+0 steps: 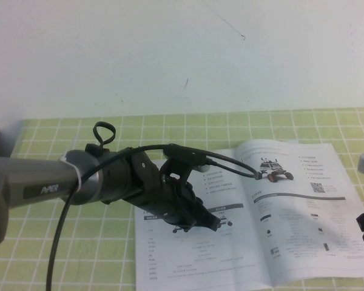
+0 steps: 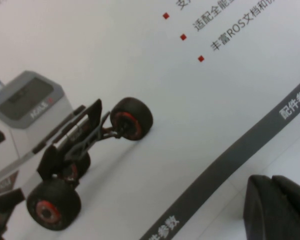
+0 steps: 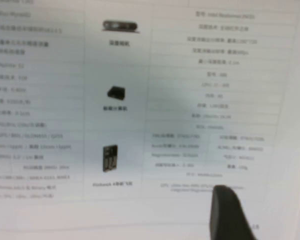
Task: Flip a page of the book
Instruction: Open the closed book
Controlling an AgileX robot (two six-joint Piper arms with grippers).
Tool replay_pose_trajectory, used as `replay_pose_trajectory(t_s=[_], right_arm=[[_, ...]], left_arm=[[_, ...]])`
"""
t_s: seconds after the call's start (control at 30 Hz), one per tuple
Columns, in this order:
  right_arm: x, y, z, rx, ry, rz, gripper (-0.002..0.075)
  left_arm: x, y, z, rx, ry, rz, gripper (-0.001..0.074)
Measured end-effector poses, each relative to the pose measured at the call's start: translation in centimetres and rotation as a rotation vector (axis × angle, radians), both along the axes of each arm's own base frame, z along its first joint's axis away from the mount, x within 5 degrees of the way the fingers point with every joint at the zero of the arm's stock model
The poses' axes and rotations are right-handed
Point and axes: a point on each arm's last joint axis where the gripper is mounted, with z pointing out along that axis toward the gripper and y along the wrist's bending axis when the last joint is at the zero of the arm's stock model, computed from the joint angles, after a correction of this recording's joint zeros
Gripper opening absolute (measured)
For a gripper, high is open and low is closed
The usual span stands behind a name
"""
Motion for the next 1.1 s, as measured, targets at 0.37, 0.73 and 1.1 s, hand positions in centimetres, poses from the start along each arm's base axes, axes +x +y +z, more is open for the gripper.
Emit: replay_pose_trajectory(t_s=[0.37,0.73,1.1], right_arm=[[-0.9,-0.7,-0.7,-0.037,0.061,-0.006,0.0342],[-0.6,-0.6,-3.2,-0.029,0.14,-0.011,0.0343],[-0.4,-0.1,-3.2,0.03,0.128,-0.001,0.0343]], left_arm=[[0.0,0.0,0.0,0.0,-0.003,0.002,-0.0004],[0.0,0.0,0.0,0.001,-0.004,0.0,-0.0004],[0.0,0.0,-0.1,0.002,-0.004,-0.001,-0.0004]])
